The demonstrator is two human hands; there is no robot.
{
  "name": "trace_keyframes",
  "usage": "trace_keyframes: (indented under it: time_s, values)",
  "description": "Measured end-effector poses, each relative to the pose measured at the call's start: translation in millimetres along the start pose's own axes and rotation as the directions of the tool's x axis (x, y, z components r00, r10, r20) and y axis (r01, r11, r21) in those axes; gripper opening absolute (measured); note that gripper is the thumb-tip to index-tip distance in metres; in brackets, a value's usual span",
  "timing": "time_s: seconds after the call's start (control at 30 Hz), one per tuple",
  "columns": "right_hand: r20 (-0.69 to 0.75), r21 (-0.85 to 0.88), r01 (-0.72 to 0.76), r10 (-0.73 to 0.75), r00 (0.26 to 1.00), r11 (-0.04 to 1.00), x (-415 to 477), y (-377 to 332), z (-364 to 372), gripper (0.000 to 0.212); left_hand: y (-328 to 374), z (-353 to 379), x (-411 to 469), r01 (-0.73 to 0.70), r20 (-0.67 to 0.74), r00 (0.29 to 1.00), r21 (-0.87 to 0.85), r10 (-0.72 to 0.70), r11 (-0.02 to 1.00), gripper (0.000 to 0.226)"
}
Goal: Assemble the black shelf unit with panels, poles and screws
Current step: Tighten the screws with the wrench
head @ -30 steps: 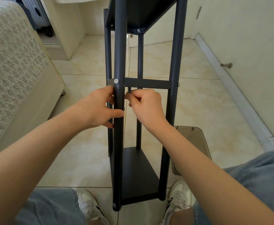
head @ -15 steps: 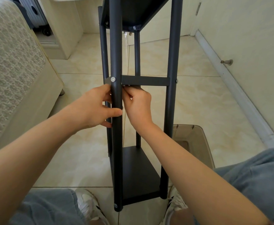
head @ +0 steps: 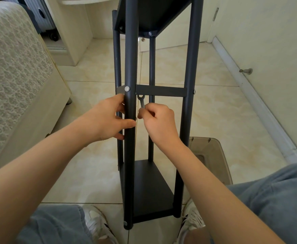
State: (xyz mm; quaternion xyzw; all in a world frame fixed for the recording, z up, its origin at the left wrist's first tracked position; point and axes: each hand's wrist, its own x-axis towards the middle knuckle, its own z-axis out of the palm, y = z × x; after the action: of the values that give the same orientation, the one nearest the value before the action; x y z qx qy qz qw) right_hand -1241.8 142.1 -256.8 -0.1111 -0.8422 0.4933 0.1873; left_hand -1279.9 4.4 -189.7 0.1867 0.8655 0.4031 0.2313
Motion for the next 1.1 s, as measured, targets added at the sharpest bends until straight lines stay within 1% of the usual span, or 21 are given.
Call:
trace_keyframes:
  time_s: [0.23,0.53,0.7,0.8,0.97,1.1]
  values:
    - [0.008,0.004,0.009,-0.009,1.000,1.000,3,-13,-10,0.027,-1,-1,-2,0.018,-0.005,1.000,-0.007,-0.018,1.000,0.046]
    - [0.046,-0.039,0.043,-0.041,0.998,0.998,13,-14,-6,0.026,-4,-3,-1,0.012,-0.004,1.000,-0.044,-0.012,0.999,0.044]
    - [0.048,-0.049,0.059,-0.056,0.997,0.997,17,-13,-2,0.030,-4,-5,-1,0.008,-0.002,1.000,-0.053,-0.009,0.999,0.045]
    - [0.026,-0.035,0.079,-0.078,0.997,0.996,18,-9,2,0.027,-5,-5,0,0.005,-0.004,1.000,-0.046,-0.005,0.999,0.044]
    - [-0.059,0.019,0.109,-0.108,0.992,0.994,20,-3,15,0.023,-6,-5,2,-0.013,-0.009,1.000,-0.057,0.012,0.998,0.038]
    - [-0.127,0.030,0.148,-0.143,0.982,0.989,23,2,23,0.021,-7,-5,3,-0.002,-0.008,1.000,-0.042,0.002,0.999,0.040]
